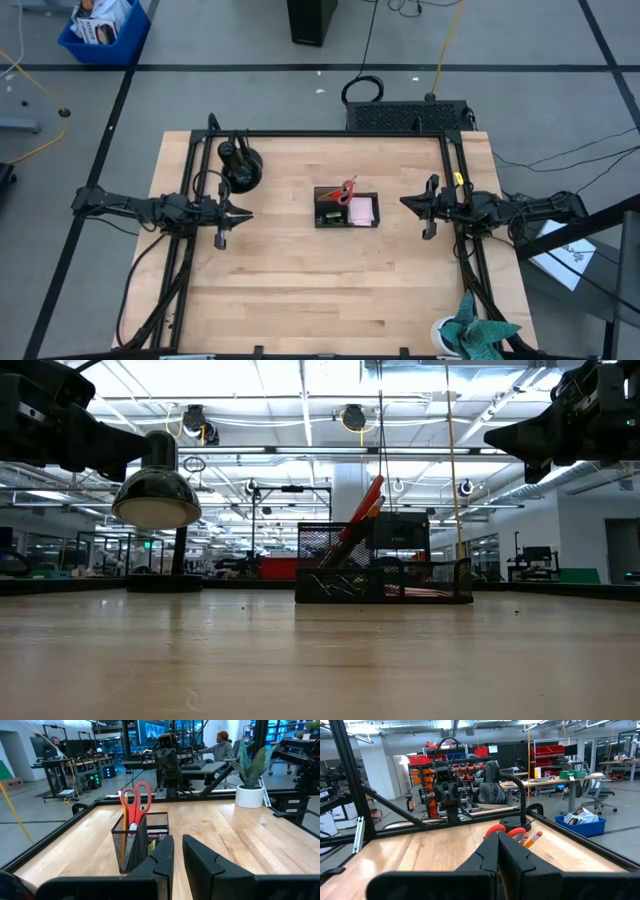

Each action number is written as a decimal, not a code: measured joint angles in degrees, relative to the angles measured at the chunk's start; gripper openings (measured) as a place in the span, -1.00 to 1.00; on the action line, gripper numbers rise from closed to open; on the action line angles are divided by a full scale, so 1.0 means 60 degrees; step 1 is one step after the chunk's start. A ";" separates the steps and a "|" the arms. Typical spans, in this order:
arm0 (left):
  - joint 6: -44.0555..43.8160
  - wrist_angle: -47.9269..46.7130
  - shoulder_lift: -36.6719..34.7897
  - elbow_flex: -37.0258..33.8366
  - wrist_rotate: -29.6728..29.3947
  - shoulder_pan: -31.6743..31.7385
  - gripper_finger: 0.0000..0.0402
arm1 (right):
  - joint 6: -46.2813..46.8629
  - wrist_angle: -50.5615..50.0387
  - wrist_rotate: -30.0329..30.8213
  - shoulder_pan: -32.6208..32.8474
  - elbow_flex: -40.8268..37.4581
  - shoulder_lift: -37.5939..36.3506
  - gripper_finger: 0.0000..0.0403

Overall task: Pick and place office supplies into organizer
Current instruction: Return to Home Position

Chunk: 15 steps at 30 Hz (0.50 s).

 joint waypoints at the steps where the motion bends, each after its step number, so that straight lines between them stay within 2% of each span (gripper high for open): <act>1: 0.0000 0.0000 0.0000 0.0000 0.0000 -0.0004 -0.77 | 0.0000 -0.0001 0.0000 0.0004 0.0001 0.0000 -0.99; 15: 0.0000 -0.0001 0.0000 0.0000 0.0000 -0.0002 -0.77 | 0.0001 -0.0001 0.0000 0.0000 -0.0001 0.0000 -1.00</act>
